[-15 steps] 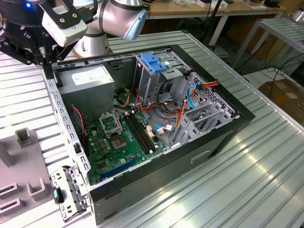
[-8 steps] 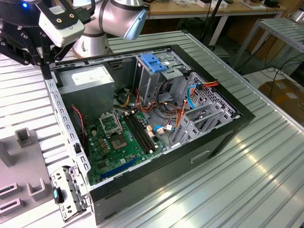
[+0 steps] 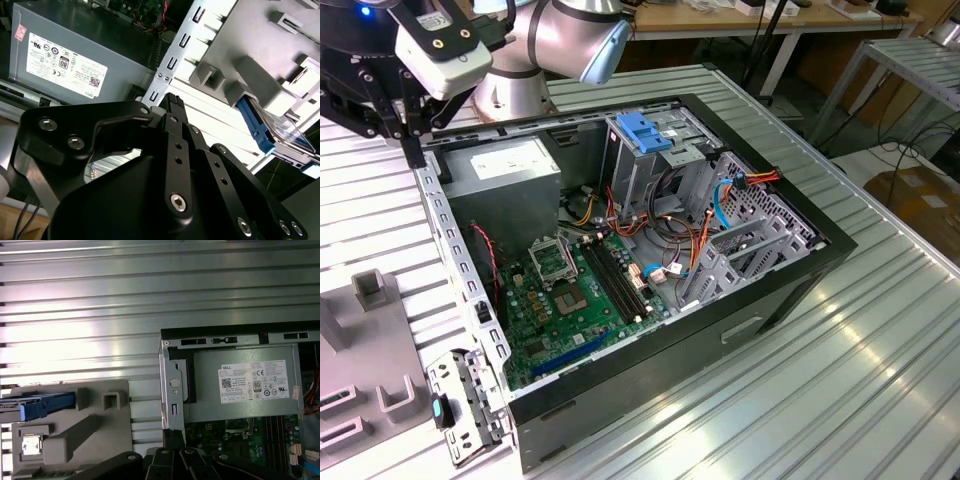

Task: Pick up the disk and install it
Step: 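Reach for the disk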

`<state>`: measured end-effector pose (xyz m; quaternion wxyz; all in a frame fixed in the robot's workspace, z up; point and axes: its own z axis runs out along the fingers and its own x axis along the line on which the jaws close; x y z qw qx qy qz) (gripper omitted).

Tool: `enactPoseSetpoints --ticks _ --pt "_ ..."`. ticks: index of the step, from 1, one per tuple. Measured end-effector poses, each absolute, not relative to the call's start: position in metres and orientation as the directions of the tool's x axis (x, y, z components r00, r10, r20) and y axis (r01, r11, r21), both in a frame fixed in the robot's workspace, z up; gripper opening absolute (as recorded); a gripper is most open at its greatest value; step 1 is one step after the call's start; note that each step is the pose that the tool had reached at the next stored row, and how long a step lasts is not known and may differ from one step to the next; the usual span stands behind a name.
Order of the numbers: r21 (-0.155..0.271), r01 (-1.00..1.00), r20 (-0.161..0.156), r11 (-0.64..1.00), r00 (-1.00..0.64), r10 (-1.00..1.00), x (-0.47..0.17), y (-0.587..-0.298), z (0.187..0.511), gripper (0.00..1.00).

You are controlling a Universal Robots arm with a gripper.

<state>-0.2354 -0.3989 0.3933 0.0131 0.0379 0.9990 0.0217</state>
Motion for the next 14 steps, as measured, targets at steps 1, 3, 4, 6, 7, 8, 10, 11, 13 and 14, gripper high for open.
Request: enactPoseSetpoints --ticks 1,3,4,6,7,8,10,11,13,14 --pt "0.044 0.075 -0.024 0.996 -0.997 0.076 -0.2359 -0.3989 0.3933 0.11" --pt "0.044 0.075 -0.024 0.996 -0.997 0.076 -0.2367 -0.3989 0.3933 0.11" --pt "0.044 0.075 -0.024 0.996 -0.997 0.076 -0.2370 -0.3989 0.3933 0.11" --pt "0.044 0.075 -0.024 0.996 -0.997 0.076 -0.2377 -0.3989 0.3933 0.11" --pt "0.044 0.075 -0.024 0.996 -0.997 0.076 -0.2381 -0.3989 0.3933 0.11" --pt "0.044 0.075 -0.024 0.996 -0.997 0.076 -0.2384 -0.3989 0.3933 0.11" --pt "0.044 0.075 -0.024 0.996 -0.997 0.076 -0.2398 -0.3989 0.3933 0.11" --pt "0.044 0.075 -0.024 0.996 -0.997 0.076 -0.2402 -0.3989 0.3933 0.11" --pt "0.044 0.075 -0.024 0.996 -0.997 0.076 -0.2409 -0.3989 0.3933 0.11" --pt "0.044 0.075 -0.024 0.996 -0.997 0.076 -0.2413 -0.3989 0.3933 0.11"
